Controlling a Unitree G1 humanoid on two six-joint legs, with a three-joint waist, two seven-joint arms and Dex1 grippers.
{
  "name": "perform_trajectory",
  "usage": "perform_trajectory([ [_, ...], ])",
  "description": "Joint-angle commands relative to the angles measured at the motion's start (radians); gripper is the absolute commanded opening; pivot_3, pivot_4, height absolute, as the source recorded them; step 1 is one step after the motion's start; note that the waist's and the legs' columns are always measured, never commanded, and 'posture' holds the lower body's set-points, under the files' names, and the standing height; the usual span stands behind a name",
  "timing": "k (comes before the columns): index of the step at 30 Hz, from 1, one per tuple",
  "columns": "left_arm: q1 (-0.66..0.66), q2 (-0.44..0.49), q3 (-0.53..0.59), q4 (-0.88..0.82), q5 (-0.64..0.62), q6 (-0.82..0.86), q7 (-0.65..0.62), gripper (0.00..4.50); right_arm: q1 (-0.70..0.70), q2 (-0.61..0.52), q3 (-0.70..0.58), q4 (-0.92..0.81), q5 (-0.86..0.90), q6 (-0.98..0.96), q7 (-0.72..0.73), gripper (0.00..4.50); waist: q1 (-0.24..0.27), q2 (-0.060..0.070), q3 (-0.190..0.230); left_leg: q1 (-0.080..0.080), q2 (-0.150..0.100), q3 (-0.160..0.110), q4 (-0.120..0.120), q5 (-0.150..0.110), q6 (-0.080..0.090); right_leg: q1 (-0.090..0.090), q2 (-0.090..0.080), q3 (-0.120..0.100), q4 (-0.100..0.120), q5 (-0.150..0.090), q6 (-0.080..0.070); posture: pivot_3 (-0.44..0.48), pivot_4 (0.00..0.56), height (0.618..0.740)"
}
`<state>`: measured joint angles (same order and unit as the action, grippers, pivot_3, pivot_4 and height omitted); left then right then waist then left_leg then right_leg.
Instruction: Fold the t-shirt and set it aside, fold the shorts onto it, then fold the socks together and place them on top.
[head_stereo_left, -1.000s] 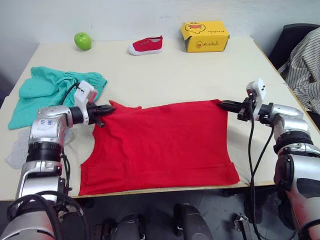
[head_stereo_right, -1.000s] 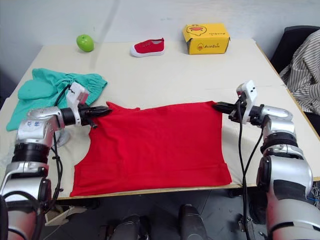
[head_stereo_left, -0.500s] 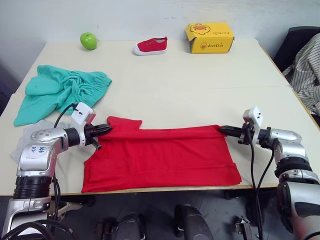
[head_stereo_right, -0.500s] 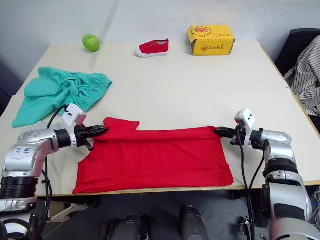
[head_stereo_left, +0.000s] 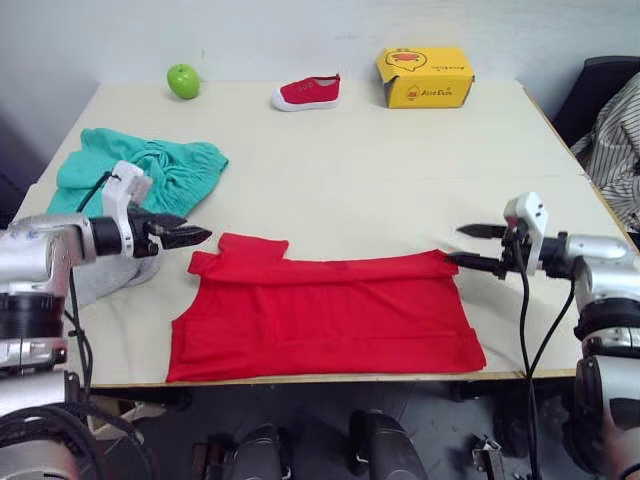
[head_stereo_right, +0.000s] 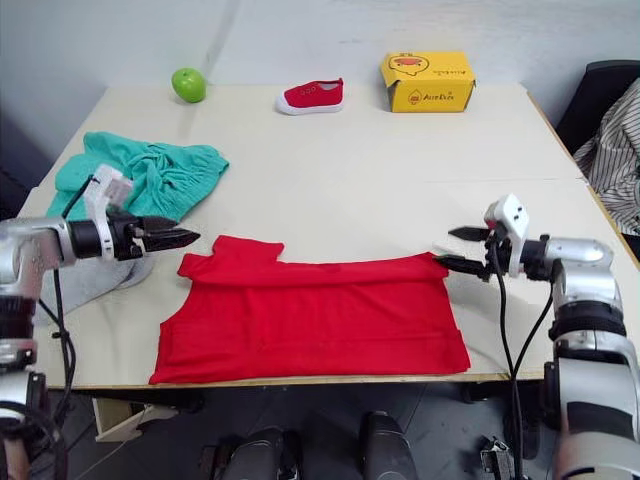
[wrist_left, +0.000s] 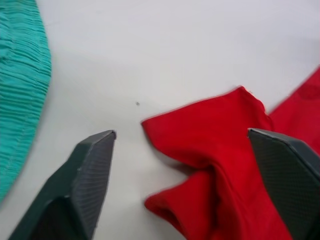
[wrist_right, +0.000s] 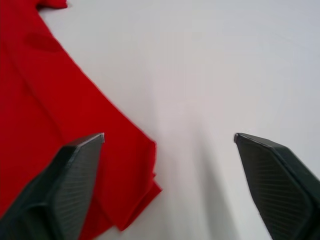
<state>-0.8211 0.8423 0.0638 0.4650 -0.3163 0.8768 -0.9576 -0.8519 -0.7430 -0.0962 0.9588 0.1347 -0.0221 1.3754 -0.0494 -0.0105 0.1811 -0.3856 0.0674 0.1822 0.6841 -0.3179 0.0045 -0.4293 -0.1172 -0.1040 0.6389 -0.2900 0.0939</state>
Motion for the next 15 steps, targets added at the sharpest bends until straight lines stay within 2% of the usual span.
perform_trajectory([
  [1, -0.09, -0.051, -0.083, 0.162, 0.082, -0.082, 0.003, 4.46, -0.042, -0.017, 0.036, 0.062, -0.042, -0.023, 0.013, 4.38, 0.0, 0.0, 0.0, 0.0, 0.0, 0.0, 0.0, 0.0, 0.0, 0.0, 0.0, 0.0, 0.0, 0.0, 0.0, 0.0, 0.15, 0.74],
  [7, -0.167, -0.144, -0.162, 0.32, 0.166, -0.189, -0.017, 4.46, -0.089, 0.011, 0.095, 0.146, -0.105, -0.053, 0.007, 4.38, -0.006, 0.0, 0.0, -0.001, 0.0, 0.001, 0.0, 0.0, 0.0, -0.001, 0.0, 0.0, 0.0, 0.0, 0.0, 0.0, 0.15, 0.74],
  [10, -0.164, -0.174, -0.169, 0.333, 0.185, -0.243, -0.017, 3.88, -0.106, 0.03, 0.096, 0.169, -0.11, -0.061, 0.01, 4.42, -0.006, 0.0, 0.0, 0.0, 0.0, 0.002, 0.0, 0.0, 0.0, -0.001, 0.0, 0.001, 0.0, 0.0, 0.0, 0.0, 0.15, 0.74],
  [12, -0.158, -0.184, -0.164, 0.333, 0.189, -0.26, -0.026, 3.25, -0.112, 0.037, 0.091, 0.178, -0.108, -0.066, 0.015, 4.42, -0.006, 0.0, 0.0, 0.0, 0.0, 0.001, 0.0, 0.0, 0.0, -0.001, 0.0, 0.001, 0.001, 0.0, 0.0, 0.0, 0.15, 0.74],
  [15, -0.148, -0.19, -0.15, 0.327, 0.188, -0.268, -0.026, 2.31, -0.116, 0.044, 0.082, 0.183, -0.104, -0.073, 0.015, 3.81, -0.006, 0.0, 0.0, 0.0, 0.0, 0.001, 0.0, 0.0, 0.0, -0.001, 0.0, 0.001, 0.001, 0.0, 0.0, 0.0, 0.15, 0.74],
])
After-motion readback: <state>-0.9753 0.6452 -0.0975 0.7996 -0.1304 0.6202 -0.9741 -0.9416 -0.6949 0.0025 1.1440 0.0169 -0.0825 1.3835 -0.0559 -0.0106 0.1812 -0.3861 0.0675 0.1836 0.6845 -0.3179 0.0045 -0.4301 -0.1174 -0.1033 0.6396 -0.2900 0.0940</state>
